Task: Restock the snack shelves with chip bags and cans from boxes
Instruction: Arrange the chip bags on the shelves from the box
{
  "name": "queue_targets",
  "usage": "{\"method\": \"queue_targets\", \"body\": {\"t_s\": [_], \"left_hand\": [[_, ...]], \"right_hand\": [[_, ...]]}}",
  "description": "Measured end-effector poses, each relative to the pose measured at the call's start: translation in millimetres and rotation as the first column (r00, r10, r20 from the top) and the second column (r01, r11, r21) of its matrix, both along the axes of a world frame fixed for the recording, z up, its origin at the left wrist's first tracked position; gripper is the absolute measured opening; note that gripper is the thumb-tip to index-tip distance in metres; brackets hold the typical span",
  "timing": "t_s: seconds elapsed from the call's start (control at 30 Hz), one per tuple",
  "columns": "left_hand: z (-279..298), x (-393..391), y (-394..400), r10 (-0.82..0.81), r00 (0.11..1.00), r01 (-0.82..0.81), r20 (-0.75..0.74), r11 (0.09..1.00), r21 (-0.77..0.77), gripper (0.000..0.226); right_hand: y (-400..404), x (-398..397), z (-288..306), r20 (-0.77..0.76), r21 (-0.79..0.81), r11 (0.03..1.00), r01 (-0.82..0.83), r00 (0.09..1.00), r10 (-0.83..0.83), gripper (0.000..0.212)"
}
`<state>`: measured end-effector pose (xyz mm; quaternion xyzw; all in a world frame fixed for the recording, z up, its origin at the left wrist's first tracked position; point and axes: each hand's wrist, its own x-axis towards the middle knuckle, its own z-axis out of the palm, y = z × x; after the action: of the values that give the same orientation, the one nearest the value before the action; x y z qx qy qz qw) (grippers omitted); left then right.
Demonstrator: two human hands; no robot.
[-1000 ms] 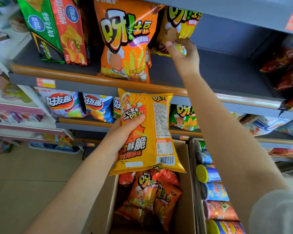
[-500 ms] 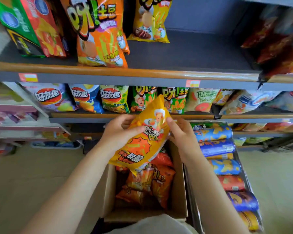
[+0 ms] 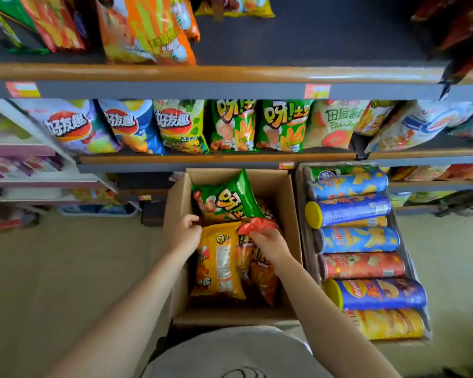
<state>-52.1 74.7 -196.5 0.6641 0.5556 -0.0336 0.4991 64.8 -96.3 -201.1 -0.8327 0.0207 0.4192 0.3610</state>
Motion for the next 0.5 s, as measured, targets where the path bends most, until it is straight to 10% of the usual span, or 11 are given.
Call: {"method": "queue_targets", "body": {"t_s": [0.1,0.3,0.5], "left_hand": [[-30,-12,-9,-0.024,0.998,0.02,-0.064,0.998,-0.058,0.038],[-73,-29,-26,-0.113,0.967,0.026,-0.228,0.935,-0.353,0.086],[-69,-33,-34,0.112,0.98,-0.168,-0.163,0.907,-0.386,0.114]], "right_hand": [[12,-20,-33,-0.116,-0.046,0.985,-0.166,0.98,0.16,0.045],[26,-58,-118,-0.348,-0.058,0.992,-0.115,0.933,0.088,0.116],[34,-64,-77,-0.343,0.067,0.997,0.044,0.939,-0.018,0.046]]}}
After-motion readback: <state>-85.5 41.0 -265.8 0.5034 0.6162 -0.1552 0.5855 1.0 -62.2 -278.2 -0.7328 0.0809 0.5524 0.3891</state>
